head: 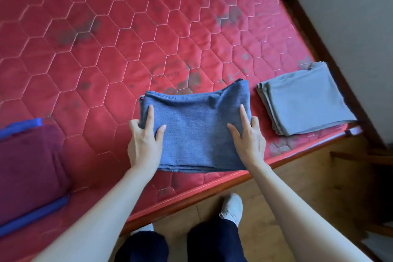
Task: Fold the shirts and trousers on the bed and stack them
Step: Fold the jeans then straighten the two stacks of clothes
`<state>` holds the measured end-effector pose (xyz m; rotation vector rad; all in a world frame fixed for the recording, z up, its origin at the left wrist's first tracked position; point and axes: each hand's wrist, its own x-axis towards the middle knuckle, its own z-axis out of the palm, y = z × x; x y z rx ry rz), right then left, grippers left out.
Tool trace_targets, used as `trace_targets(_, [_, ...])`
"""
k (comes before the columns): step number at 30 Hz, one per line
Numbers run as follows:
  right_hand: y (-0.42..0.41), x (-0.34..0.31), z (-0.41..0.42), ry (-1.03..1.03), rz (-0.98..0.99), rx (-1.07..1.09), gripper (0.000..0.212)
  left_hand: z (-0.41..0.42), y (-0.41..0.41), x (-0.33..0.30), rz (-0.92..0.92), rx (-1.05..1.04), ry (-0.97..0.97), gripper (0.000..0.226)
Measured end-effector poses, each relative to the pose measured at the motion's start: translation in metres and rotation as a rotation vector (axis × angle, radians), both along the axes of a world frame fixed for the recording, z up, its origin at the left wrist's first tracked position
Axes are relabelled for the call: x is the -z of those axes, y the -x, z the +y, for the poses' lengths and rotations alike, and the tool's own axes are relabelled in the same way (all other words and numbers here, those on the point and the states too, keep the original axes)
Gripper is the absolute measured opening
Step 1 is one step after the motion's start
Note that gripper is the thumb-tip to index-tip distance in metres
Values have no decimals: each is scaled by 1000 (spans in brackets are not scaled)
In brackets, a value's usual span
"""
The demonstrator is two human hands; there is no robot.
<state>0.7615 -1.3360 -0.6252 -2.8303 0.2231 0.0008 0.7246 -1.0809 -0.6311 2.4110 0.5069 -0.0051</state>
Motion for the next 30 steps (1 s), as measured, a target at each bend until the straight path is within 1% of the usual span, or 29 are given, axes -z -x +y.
trace_targets(7, [-60, -27, -135, 5, -59, 27, 65, -135, -63, -20, -64, 41, 34, 63])
trace_targets(11, [-99, -33, -223, 14, -98, -16, 64, -225, -94, -26, -62, 17, 22, 63])
trace_targets(15, [-133, -40, -308, 29, -91, -68, 65, -313, -119, -29, -31, -24, 13, 63])
trace_targets(19, [-162, -45, -381, 49, -43, -80, 66, -388, -141, -28, -20, -46, 15, 63])
trace_targets(24, [-188, -25, -438, 52, -22, -116, 65, -446, -159, -18, -13, -82, 9, 63])
trace_targets(27, [-200, -5, -456, 41, -31, -160, 65, -465, -161, -8, -24, -92, 1, 63])
trace_targets(30, [-207, 14, -465, 17, 26, -177, 65, -474, -160, 6, 6, -119, 8, 63])
